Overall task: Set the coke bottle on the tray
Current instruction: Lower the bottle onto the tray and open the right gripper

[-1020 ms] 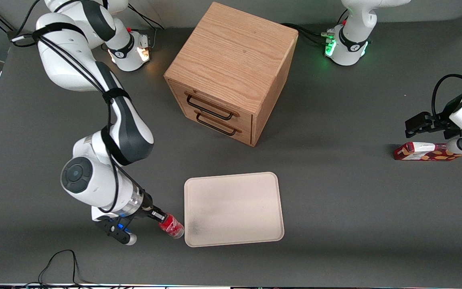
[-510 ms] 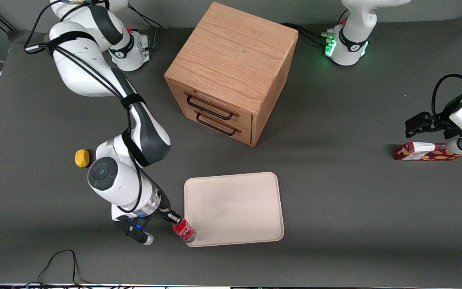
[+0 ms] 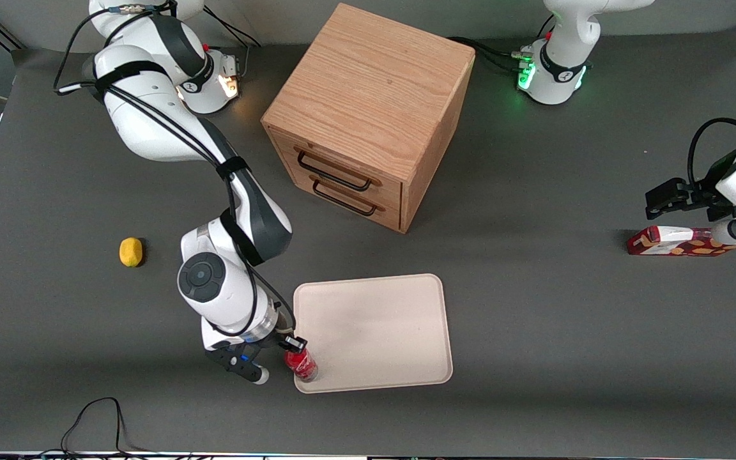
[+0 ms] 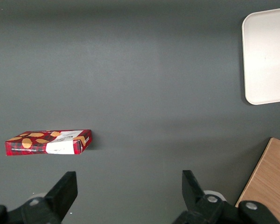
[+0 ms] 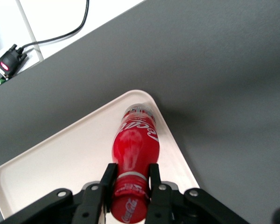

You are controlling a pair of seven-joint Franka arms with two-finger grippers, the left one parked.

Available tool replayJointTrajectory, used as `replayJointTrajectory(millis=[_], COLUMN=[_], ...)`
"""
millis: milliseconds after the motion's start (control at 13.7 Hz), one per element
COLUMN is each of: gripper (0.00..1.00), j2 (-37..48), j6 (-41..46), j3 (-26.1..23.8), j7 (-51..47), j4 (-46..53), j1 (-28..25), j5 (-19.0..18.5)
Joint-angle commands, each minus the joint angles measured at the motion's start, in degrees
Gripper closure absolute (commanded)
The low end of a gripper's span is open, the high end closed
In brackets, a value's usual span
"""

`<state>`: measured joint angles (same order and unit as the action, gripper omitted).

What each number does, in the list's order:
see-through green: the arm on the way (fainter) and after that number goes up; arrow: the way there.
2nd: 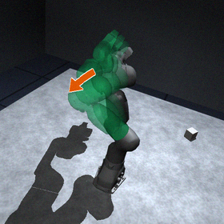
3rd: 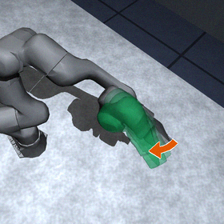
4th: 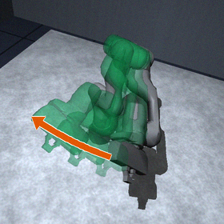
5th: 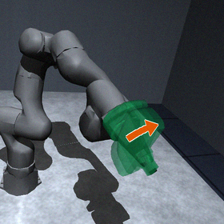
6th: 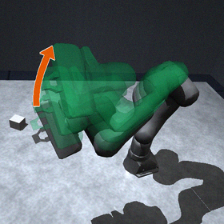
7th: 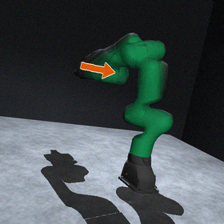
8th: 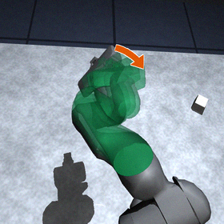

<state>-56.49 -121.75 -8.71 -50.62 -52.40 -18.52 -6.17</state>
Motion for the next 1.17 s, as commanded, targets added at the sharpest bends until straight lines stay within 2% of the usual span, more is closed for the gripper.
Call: replayJointTrajectory(millis=[0,73,146,291,364,1093], gripper=[1.0,1.0,0.81,0.06,0.01,0.0], j2=[-1.78,-1.78,-1.78,-1.78,-1.78,-0.91], j6=[-0.51,-0.51,-0.51,-0.77,-0.77,-0.33], j3=[-0.16,-0.16,-0.16,-0.08,-0.08,0.1], j7=[-0.71,-0.71,-0.71,-0.8,-1.06,-1.33], j4=[2.83,2.83,2.83,2.83,2.83,2.83], j1=[-0.99,-0.99,-0.99,-1.08,-1.43,-1.08], j5=[-1.65,-1.74,-1.65,-1.91,-2.87,-2.97])
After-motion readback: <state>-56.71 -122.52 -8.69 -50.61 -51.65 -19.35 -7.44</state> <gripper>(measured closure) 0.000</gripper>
